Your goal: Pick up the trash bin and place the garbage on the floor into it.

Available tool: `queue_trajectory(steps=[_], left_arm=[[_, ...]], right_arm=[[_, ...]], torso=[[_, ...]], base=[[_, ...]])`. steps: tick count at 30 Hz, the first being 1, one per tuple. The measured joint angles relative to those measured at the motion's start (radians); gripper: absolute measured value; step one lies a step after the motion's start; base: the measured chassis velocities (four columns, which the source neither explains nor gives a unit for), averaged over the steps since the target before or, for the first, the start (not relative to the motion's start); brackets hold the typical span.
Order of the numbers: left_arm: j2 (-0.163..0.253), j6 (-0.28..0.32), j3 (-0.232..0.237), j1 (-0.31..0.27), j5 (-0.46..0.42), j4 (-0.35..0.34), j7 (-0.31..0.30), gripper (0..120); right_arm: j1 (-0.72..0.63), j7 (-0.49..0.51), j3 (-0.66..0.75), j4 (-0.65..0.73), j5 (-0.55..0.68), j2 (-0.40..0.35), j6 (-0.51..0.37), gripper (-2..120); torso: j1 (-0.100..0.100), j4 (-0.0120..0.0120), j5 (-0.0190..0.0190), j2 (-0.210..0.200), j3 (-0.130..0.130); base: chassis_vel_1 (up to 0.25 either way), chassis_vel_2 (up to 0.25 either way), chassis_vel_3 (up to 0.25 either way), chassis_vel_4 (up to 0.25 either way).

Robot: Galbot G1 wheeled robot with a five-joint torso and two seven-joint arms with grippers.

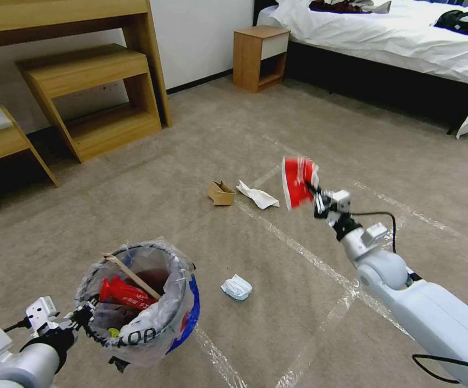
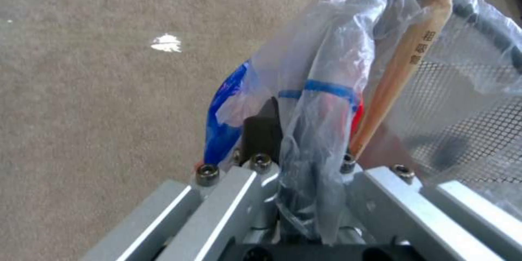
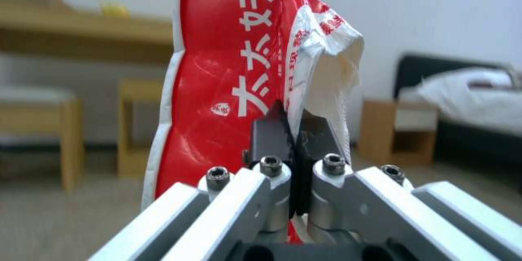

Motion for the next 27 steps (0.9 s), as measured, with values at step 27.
queue_trajectory(steps=[27], left_arm=[[-0.033,0.003,0.051,-0.028,0.063,0.036,0.027,0]], right_arm=[[0.241,-0.193,-0.288,0.149,0.088,0.053,0.044,0]], torso=[[0.0,-0.0001,0.0003,0.0,0.0]], base=[[0.0,0.0,0.0,0.0]])
